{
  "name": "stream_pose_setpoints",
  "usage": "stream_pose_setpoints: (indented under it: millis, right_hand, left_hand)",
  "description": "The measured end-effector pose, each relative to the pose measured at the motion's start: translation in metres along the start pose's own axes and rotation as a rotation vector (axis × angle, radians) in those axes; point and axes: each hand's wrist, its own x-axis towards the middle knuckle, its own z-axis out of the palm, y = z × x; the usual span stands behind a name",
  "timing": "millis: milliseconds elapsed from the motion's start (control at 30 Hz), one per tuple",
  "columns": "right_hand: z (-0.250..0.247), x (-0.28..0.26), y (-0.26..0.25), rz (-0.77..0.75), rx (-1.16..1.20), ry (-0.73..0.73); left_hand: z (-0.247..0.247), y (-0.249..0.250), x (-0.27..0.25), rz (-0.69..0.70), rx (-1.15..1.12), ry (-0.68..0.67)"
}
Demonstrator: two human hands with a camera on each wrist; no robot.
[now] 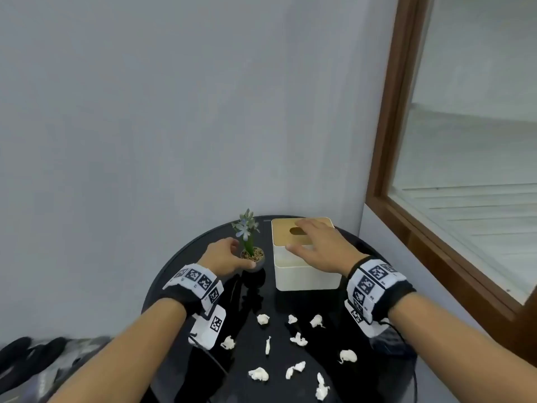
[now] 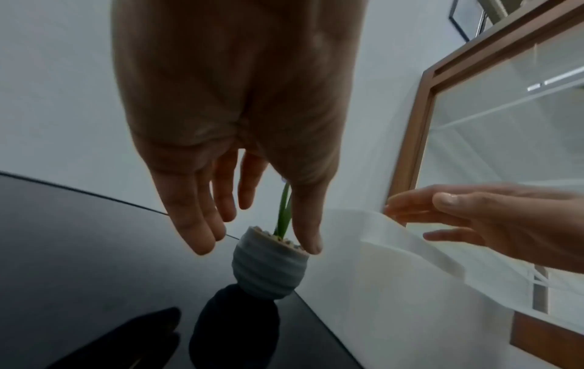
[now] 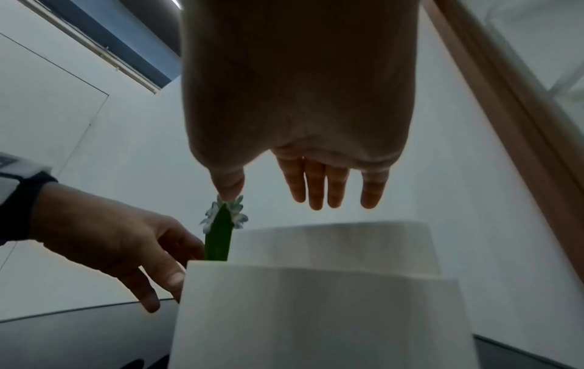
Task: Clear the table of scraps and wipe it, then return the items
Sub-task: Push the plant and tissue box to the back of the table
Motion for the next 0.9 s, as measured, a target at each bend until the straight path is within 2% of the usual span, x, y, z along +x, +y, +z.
stream_pose_setpoints:
  millis: [167, 567, 900]
  right_hand:
    - [0.017, 0.019, 0.004, 0.029, -0.029, -0.056]
    - [0.041, 0.02, 0.013, -0.009, -0.147, -0.004]
    - [0.045, 0.017, 0.012, 0.016, -0.132, 0.016]
  left_hand:
    - [0.009, 0.001, 0.013, 0.003, 0.026, -0.099]
    - [0.021, -0.005, 0.019, 0.028, 0.034, -0.034]
    - [0.016, -0.01, 0.028, 0.016, 0.021, -0.016]
